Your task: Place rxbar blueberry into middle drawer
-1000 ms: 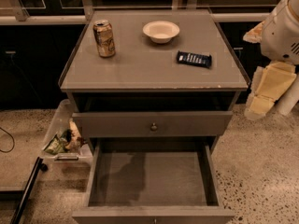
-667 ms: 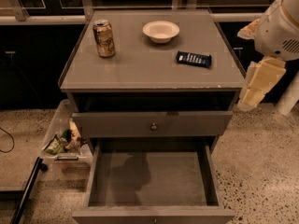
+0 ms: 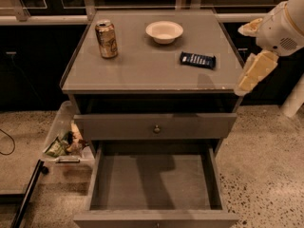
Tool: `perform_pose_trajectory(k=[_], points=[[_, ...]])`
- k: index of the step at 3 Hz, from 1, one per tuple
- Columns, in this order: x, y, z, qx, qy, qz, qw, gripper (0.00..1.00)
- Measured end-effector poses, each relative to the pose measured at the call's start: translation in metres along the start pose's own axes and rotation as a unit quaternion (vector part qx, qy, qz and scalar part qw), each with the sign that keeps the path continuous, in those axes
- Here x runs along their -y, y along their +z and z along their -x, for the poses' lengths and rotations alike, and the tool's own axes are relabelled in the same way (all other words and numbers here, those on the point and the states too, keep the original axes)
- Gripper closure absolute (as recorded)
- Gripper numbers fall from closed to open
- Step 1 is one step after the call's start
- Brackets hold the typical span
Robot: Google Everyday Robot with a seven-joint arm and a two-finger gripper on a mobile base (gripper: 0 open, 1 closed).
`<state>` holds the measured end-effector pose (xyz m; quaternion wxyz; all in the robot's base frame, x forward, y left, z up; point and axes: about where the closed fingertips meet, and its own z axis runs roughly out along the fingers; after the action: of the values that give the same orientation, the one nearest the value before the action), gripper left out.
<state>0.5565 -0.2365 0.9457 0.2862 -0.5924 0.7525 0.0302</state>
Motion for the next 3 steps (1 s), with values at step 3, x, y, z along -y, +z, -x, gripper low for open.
perform_pose_trajectory(k=[3], points=[[0.045,0.035,-0.008,0.063,0.028,0.024,0.9973,0.0]])
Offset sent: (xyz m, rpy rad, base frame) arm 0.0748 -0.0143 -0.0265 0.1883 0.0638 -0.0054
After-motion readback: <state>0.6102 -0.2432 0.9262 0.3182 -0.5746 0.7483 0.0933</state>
